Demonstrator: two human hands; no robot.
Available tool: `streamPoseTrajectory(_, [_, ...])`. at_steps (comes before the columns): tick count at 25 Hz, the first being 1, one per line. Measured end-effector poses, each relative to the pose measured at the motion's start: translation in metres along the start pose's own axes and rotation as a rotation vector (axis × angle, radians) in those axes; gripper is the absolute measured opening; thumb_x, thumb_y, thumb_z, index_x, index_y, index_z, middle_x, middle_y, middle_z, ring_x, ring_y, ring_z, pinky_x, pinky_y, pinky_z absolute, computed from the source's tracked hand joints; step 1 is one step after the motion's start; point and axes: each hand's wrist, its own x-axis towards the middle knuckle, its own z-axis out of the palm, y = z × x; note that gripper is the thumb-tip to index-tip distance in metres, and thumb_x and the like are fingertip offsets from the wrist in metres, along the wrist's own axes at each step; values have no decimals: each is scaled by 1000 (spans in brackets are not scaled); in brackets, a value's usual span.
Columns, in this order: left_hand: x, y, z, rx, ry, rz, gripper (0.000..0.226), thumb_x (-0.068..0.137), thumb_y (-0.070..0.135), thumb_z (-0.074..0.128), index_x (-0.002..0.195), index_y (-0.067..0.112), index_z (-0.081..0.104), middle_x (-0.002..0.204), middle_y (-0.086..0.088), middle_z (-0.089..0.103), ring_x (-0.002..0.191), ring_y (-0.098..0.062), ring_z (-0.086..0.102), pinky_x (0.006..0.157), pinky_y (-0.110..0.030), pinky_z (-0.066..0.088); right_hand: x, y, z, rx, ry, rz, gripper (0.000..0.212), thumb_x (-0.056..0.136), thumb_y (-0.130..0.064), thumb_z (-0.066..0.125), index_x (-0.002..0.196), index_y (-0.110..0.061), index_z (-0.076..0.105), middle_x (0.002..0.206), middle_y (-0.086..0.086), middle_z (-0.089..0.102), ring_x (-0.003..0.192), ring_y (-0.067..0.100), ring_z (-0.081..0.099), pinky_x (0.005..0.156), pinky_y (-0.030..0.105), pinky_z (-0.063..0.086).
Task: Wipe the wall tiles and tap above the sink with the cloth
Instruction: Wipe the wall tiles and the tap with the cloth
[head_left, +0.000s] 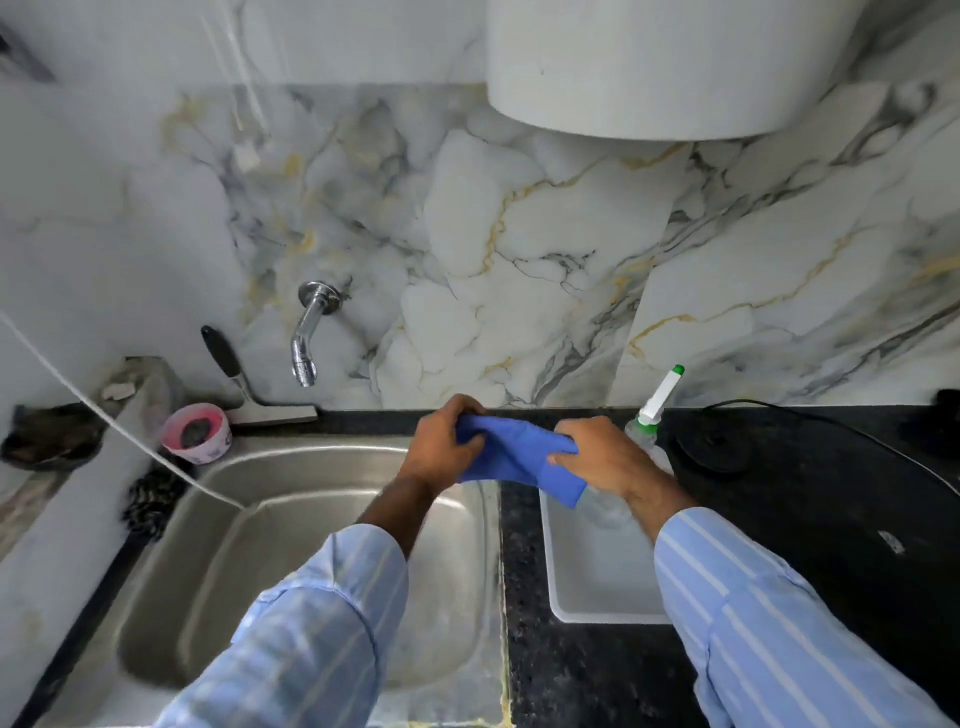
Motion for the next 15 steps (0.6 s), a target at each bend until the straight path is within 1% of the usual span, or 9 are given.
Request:
streamPoseTrajectory(2, [11, -6, -40, -43, 113, 1, 26, 77, 3, 66, 98, 19, 63, 90, 8, 70, 82, -4, 64, 75, -14, 47, 19, -36, -14, 63, 55, -94, 45, 100, -19, 76, 69, -21, 43, 70, -2, 46, 75, 21, 42, 56, 25, 28])
streamPoseTrajectory(4, [23, -12, -82, -47, 223, 7, 28, 78, 3, 69, 100, 21, 63, 90, 13, 69, 81, 6, 62, 75, -9, 46, 40, -78, -28, 115, 116, -167, 52, 99, -16, 78, 65, -28, 40, 65, -8, 41, 74, 20, 40, 55, 19, 31])
streamPoseTrajectory(6, [38, -17, -122, -54, 326, -7, 32, 80, 5, 72, 104, 25, 62, 94, 13, 68, 80, 9, 61, 74, -6, 46, 64, -116, -39, 161, 167, -213, 46, 101, -15, 76, 68, -28, 47, 64, -9, 42, 73, 20, 41, 56, 17, 31])
streamPoseTrajectory(7, [45, -21, -142, -63, 366, -20, 33, 81, 7, 73, 104, 28, 61, 95, 14, 68, 80, 9, 61, 72, -4, 46, 76, -135, -44, 169, 185, -234, 38, 104, -14, 73, 72, -24, 54, 66, -7, 44, 74, 21, 42, 57, 18, 31])
streamPoseTrajectory(9, [61, -29, -181, -64, 442, -28, 35, 80, 10, 75, 102, 33, 59, 95, 20, 67, 82, 13, 61, 69, -2, 44, 102, -173, -51, 149, 220, -279, 20, 107, -13, 66, 88, -8, 67, 75, 3, 53, 78, 25, 46, 64, 28, 35])
streamPoseTrajectory(10, [69, -34, -199, -53, 472, -30, 36, 80, 11, 76, 101, 34, 58, 95, 22, 66, 83, 13, 61, 69, -2, 44, 115, -190, -54, 137, 241, -304, 16, 108, -12, 65, 98, -1, 70, 81, 8, 58, 80, 27, 49, 68, 32, 37])
streamPoseTrajectory(12, [83, -45, -230, -25, 518, -65, 35, 80, 14, 77, 103, 31, 57, 96, 16, 67, 84, 3, 63, 74, -11, 48, 141, -221, -54, 146, 300, -336, 19, 106, -14, 68, 110, 4, 73, 93, 15, 68, 86, 30, 58, 76, 34, 44])
streamPoseTrajectory(14, [97, -60, -254, 3, 550, -120, 37, 81, 17, 78, 108, 28, 55, 100, 6, 68, 87, -12, 65, 79, -24, 53, 165, -245, -50, 207, 361, -339, 19, 100, -17, 77, 109, 0, 78, 96, 13, 73, 87, 27, 64, 78, 33, 50])
streamPoseTrajectory(15, [104, -68, -263, 9, 560, -143, 39, 81, 18, 78, 110, 27, 54, 100, 4, 67, 89, -16, 66, 81, -29, 55, 176, -255, -47, 240, 380, -329, 18, 97, -19, 82, 104, -2, 80, 89, 9, 73, 83, 24, 63, 73, 31, 50])
